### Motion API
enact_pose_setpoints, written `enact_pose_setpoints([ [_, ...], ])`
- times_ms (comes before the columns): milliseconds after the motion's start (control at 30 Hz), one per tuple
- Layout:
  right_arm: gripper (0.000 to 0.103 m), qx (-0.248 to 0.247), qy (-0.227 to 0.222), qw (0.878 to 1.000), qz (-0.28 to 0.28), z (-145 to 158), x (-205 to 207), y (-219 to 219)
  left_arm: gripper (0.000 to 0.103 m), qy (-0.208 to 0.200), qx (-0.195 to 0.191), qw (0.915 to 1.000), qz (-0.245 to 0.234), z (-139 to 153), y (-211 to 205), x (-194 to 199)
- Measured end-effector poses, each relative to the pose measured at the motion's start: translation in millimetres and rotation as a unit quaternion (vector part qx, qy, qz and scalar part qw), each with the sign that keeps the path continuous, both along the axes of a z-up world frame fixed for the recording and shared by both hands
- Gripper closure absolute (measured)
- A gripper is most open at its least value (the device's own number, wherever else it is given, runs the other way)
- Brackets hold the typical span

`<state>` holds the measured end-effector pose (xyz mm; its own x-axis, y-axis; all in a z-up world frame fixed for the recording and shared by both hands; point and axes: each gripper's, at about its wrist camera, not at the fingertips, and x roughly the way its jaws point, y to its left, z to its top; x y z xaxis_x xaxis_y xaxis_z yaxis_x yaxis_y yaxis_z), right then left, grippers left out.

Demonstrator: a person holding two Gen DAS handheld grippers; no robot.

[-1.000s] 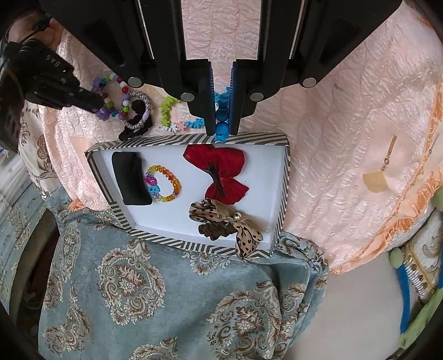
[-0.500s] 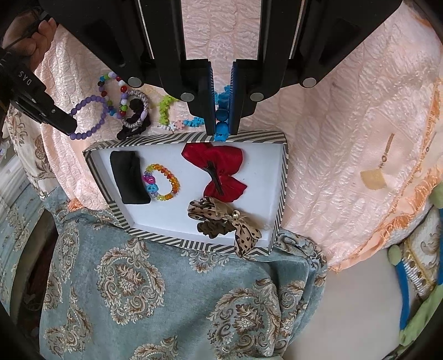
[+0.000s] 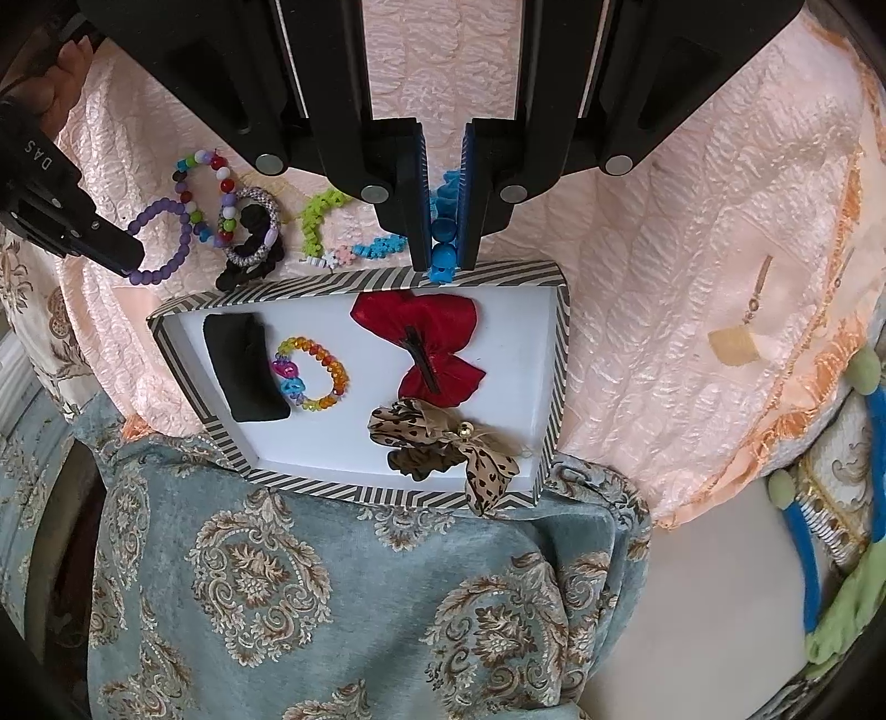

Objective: Organize jewelry
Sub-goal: 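Carry blue bracelet over the box with left tool while right tool carries purple bracelet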

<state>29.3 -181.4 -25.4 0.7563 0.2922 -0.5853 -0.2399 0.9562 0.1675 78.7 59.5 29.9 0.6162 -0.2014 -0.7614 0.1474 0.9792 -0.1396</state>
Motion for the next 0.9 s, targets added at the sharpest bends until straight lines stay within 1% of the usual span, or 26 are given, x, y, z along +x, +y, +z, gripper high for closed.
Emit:
enact_pose_setpoints([
  [467, 0.094, 0.004, -0.008, 1.000, 0.002, 3.4, -1.8, -1.7, 0.103, -0.004, 0.002, 1.0000, -0.002, 1.2, -1.3, -1.1],
  [600, 0.094, 0.019, -0.019, 1.000, -0.001, 14.1, -1.2, -6.7, 0.103, -0.027, -0.014, 0.9994, -0.016, 22.6, -4.8, -1.4],
  [700, 0.094, 0.033, -0.029, 0.999, -0.003, 31.5, 7.5, -10.7, 0.103, -0.039, -0.026, 0.9985, -0.026, 42.2, -10.7, 7.3],
  [833, 0.094, 0.056, -0.036, 0.998, -0.006, 52.9, 25.4, -15.2, 0.103, -0.042, -0.053, 0.9972, -0.032, 60.7, -20.7, 29.7],
  [900, 0.094, 0.063, -0.036, 0.997, -0.016, 62.3, 39.9, -17.6, 0.103, -0.039, -0.053, 0.9970, -0.041, 66.0, -33.3, 47.5],
])
